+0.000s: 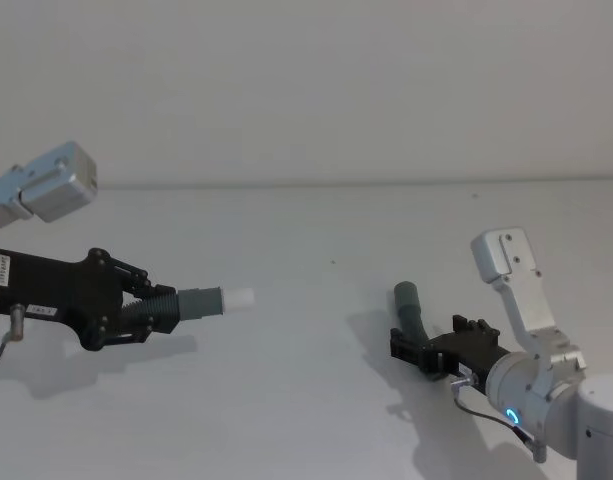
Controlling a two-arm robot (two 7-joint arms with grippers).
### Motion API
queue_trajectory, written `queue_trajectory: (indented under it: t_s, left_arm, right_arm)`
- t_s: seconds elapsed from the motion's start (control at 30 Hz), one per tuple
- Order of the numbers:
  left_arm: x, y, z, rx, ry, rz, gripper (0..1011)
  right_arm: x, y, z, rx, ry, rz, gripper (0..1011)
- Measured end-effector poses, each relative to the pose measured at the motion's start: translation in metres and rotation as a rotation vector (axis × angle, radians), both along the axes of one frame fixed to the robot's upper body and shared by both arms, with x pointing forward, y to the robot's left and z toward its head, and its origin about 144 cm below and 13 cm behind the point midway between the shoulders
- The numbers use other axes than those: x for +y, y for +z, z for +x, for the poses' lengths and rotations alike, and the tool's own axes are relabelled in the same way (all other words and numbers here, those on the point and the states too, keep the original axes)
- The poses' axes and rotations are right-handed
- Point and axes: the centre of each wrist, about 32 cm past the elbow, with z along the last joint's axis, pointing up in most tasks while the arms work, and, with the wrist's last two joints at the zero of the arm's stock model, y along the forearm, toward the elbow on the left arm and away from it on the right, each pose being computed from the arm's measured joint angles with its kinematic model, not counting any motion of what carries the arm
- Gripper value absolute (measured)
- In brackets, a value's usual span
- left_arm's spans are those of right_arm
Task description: Use both hands to pick up one end of the pipe from the table, align the ends, and insert them.
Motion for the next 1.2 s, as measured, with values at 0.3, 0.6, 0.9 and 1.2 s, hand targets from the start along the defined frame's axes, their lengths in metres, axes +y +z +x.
queue_trajectory:
  t_s: [0.3,0.6,0.9,1.2]
  left_arm:
    - [0.0,0.0,0.0,0.0,0.0,0.0,302]
    - [0.0,0.0,0.0,0.0,0.0,0.0,302]
    - [0.0,0.0,0.0,0.0,0.0,0.0,302]
    - [0.0,0.0,0.0,0.0,0.0,0.0,302]
  right_arm:
    - [-0.003,-0.004,0.007,0.007,0.011,-0.004,1003]
    - [-0.004,-0.008,0.011,0.014,0.031,-0.022,1003]
    - [-0.004,-0.013,0.014,0.018,0.035,-0.044,962]
    - [-0.004,-0.016,0.017,0.016,0.032,-0.06,701]
